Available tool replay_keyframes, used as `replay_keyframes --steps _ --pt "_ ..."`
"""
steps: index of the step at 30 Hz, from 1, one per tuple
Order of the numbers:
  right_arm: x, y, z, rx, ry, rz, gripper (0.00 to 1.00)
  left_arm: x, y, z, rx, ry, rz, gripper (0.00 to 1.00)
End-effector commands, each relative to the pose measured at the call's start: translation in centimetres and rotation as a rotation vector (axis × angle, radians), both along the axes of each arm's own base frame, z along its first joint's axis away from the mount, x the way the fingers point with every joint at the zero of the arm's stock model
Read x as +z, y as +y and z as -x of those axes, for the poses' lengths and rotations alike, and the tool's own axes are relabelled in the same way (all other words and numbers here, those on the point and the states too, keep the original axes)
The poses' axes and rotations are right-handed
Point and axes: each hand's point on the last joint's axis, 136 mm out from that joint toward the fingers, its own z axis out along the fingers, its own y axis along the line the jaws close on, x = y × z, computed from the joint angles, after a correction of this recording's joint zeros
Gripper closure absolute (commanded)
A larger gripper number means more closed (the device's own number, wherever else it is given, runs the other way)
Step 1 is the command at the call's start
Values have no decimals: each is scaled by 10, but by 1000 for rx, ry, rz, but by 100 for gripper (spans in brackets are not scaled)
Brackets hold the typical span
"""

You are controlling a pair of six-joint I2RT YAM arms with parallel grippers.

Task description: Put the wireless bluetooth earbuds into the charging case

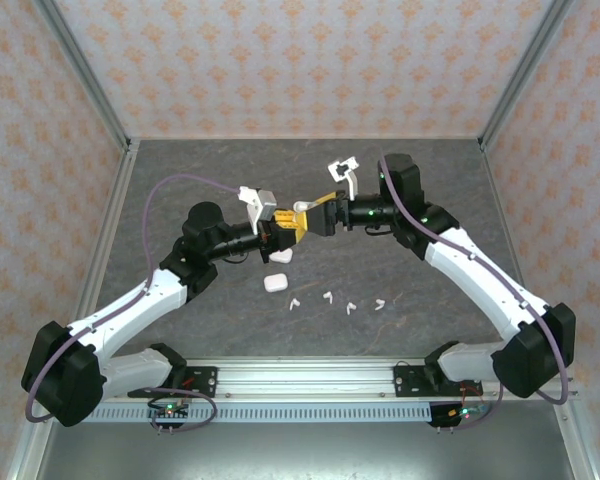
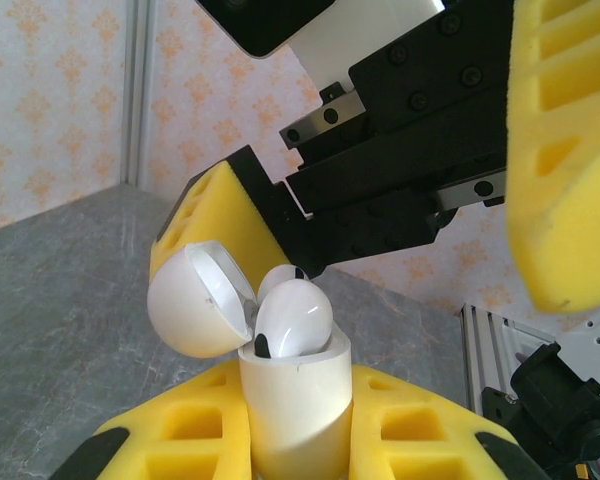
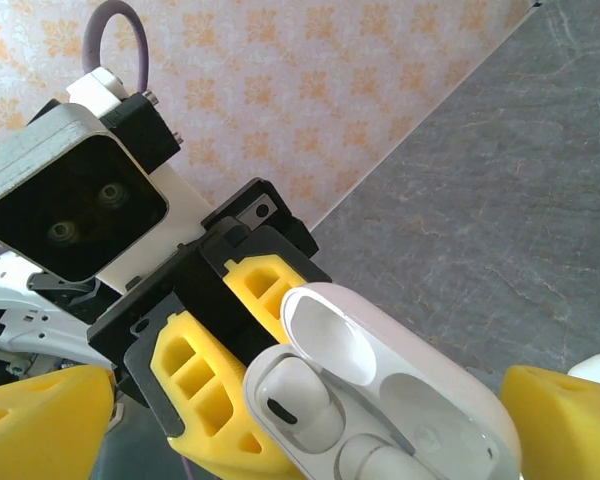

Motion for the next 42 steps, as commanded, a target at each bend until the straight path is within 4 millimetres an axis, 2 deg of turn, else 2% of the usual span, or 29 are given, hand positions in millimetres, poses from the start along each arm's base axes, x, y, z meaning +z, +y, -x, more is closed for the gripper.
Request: replay_keyframes --steps 1,19,24,25,29,33,36,39,42 --pt "27 1 9 44 -87 -37 1 16 -1 7 -18 -71 21 100" --pt "36 -13 30 50 -145 -16 1 13 -1 3 -6 -67 3 100" --pt "22 -15 27 26 -120 18 1 15 -1 3 -5 -69 5 100" --pt "29 -18 32 19 -142 10 1 15 -1 3 -6 -68 5 100" --pt "29 -26 24 -56 -166 49 1 16 -2 3 -10 -67 4 100" --pt "31 -45 6 -219 -210 98 1 16 -1 -1 10 -57 4 100" --pt "34 -69 -12 -393 -246 119 1 10 1 -8 41 -41 -13 100" --pt "34 -96 -26 -583 -286 81 1 -1 6 -25 106 7 -22 100" --pt "29 -117 -30 -713 -307 30 1 -12 22 -55 186 95 15 100"
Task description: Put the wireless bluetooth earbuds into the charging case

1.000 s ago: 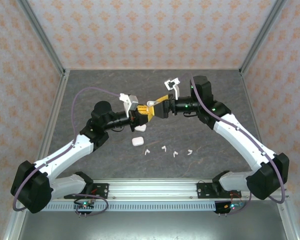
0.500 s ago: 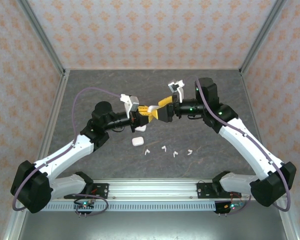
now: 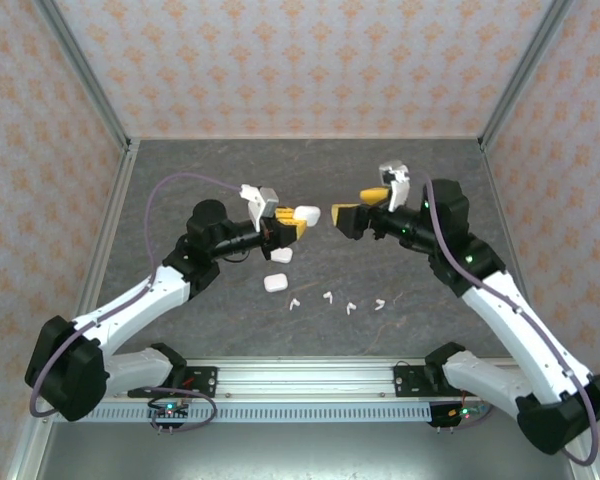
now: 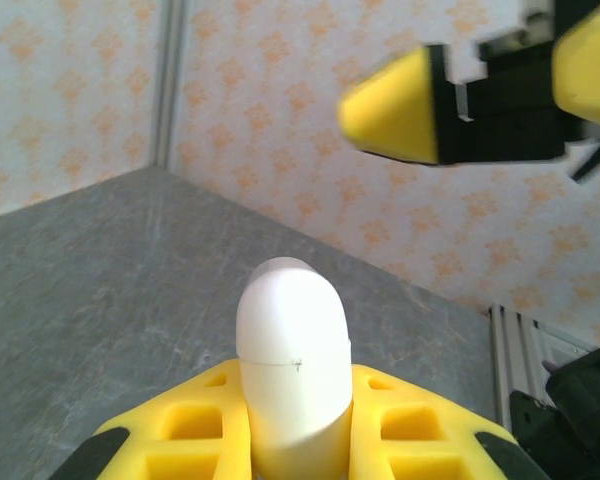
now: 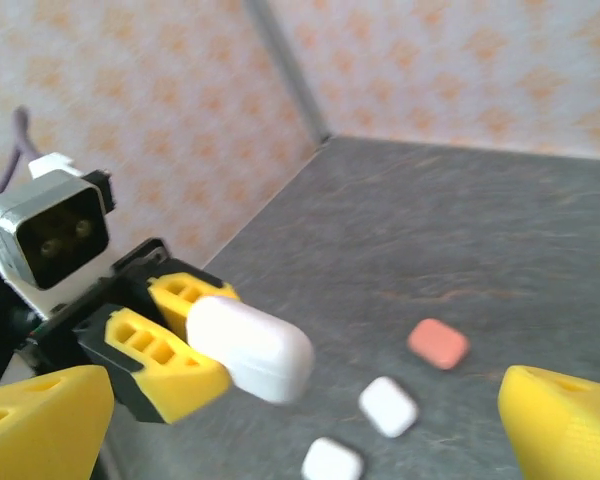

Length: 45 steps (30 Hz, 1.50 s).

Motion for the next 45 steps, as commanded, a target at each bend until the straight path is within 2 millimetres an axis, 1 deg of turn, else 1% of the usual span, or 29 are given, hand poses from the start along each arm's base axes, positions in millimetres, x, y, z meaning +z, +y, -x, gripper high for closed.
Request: replay_keyframes --steps 1,3,5,8,11,14,17,19,20,23,26,32,36,45 --pt "12 -29 -17 -210 -97 -89 1 2 22 -42 126 66 60 100" --pt "5 -33 -16 -229 -95 -118 1 -8 34 -63 171 130 81 100" --pt "-5 -33 -16 -238 -66 -124 1 -21 49 -85 212 199 71 100" --pt "-17 -32 -16 -233 -23 -119 1 -46 66 -108 242 267 -5 100" --pt "-23 -32 -15 -231 2 -114 1 -72 79 -132 274 327 -51 100" --pt "-25 -31 -14 -230 9 -114 1 -101 80 -154 277 420 -75 100" --pt "-26 -32 -14 -232 14 -111 1 -129 74 -176 279 531 -54 100" --pt "-27 -32 -14 -233 19 -109 1 -139 65 -186 254 585 -26 100" --pt "-28 -33 -14 -237 21 -106 1 -158 61 -190 253 637 -26 100" --pt "-32 -33 -14 -243 32 -96 1 -180 50 -194 243 691 -48 100" --pt "-35 -35 -15 -251 36 -87 1 -198 39 -193 236 730 -85 100" --pt "-40 -36 -16 -257 43 -74 1 -222 42 -196 284 776 -100 100" --pt "-42 -36 -16 -259 46 -71 1 -228 43 -196 301 783 -100 100" --pt "-47 -36 -15 -257 54 -58 1 -229 53 -207 339 769 -91 100"
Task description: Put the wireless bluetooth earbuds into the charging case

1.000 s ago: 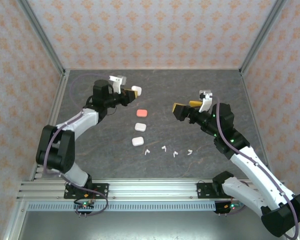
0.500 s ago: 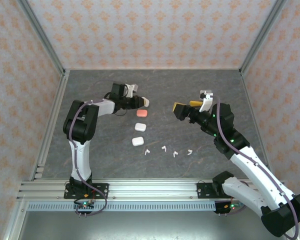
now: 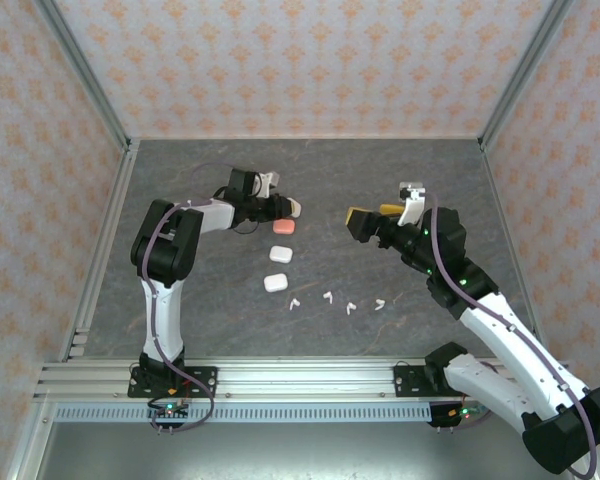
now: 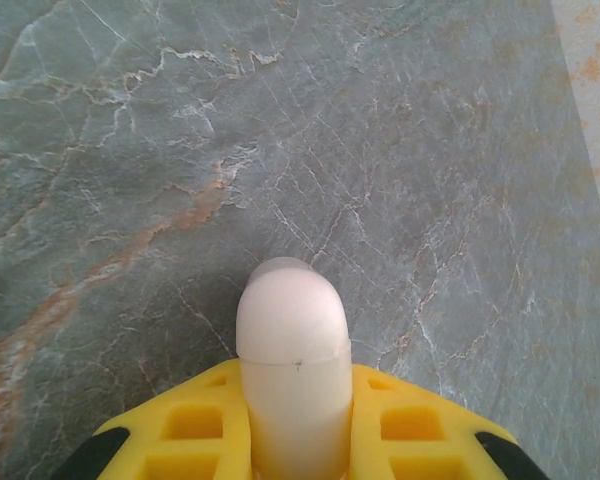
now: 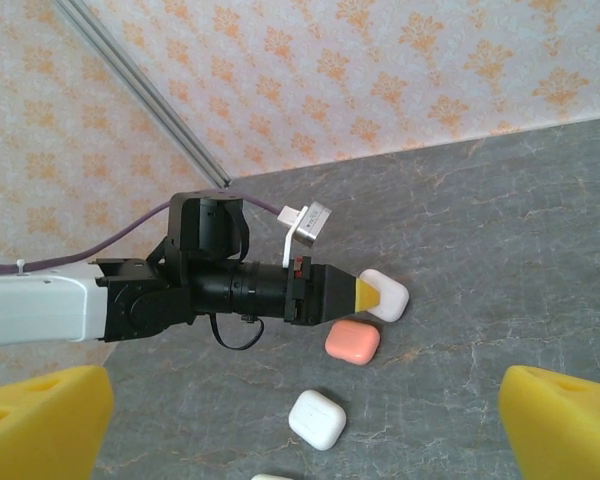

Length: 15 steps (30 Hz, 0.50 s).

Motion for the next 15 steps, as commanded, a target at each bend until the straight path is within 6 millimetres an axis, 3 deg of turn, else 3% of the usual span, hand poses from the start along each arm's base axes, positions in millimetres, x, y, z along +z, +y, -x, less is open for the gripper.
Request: replay_keyframes --steps 1,8,15 --pt "-1 -3 0 -13 -9 10 1 6 9 -20 39 -38 -2 100" --pt "-3 -4 1 -13 -4 26 1 -4 12 -21 21 -7 2 99" --pt "-4 -4 1 -11 -6 27 1 -12 14 -15 7 15 -27 63"
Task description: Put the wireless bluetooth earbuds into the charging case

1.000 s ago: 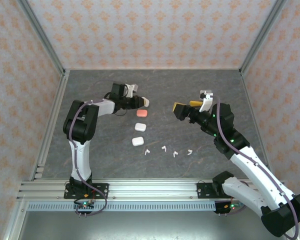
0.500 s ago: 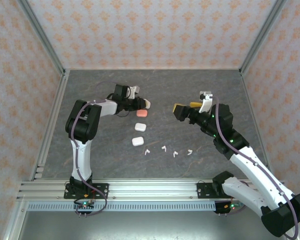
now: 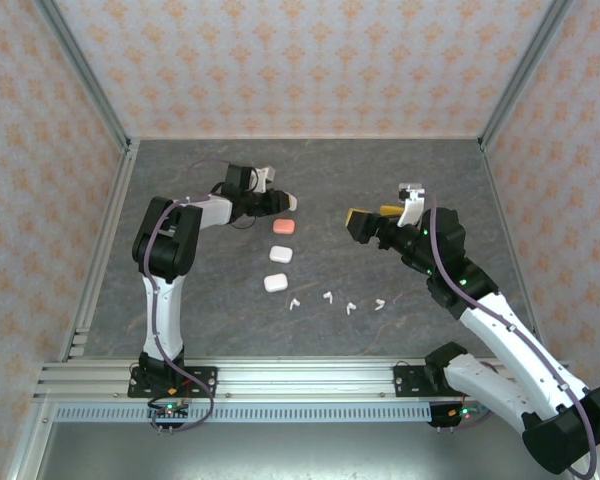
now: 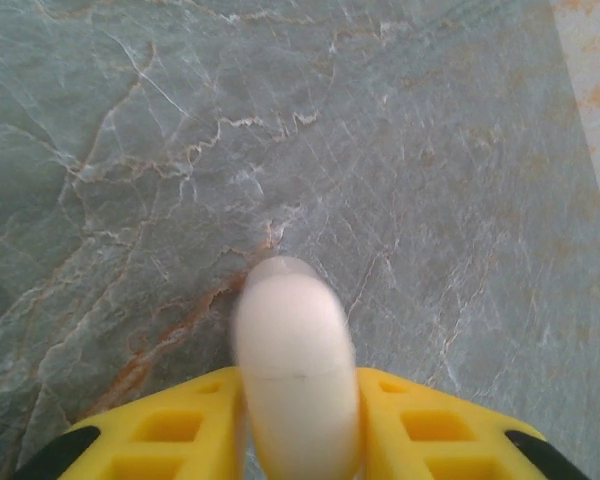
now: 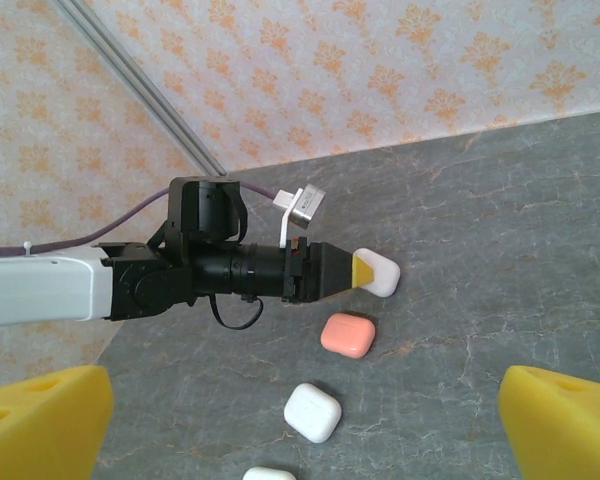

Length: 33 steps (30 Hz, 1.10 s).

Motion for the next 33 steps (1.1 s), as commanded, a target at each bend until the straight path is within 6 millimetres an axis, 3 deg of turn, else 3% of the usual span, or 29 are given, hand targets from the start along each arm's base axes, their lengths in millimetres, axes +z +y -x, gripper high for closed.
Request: replay_keyframes --steps 1,8,14,19,25,33 --pt "0 -3 0 -12 -16 12 1 -9 5 2 -8 22 -34 59" --pt "-1 -4 2 -11 -13 14 1 2 15 -3 16 0 -84 50" --pt "-4 -6 4 -17 -9 17 1 27 31 -7 46 -50 -128 44" --pt "-6 -10 4 -35 -1 26 1 51 40 6 64 -87 -160 42" --pt "-10 -15 2 -67 15 48 1 72 46 57 62 -89 -266 40" --pt "-17 -12 -4 -73 44 44 1 65 29 145 1 -32 -418 37"
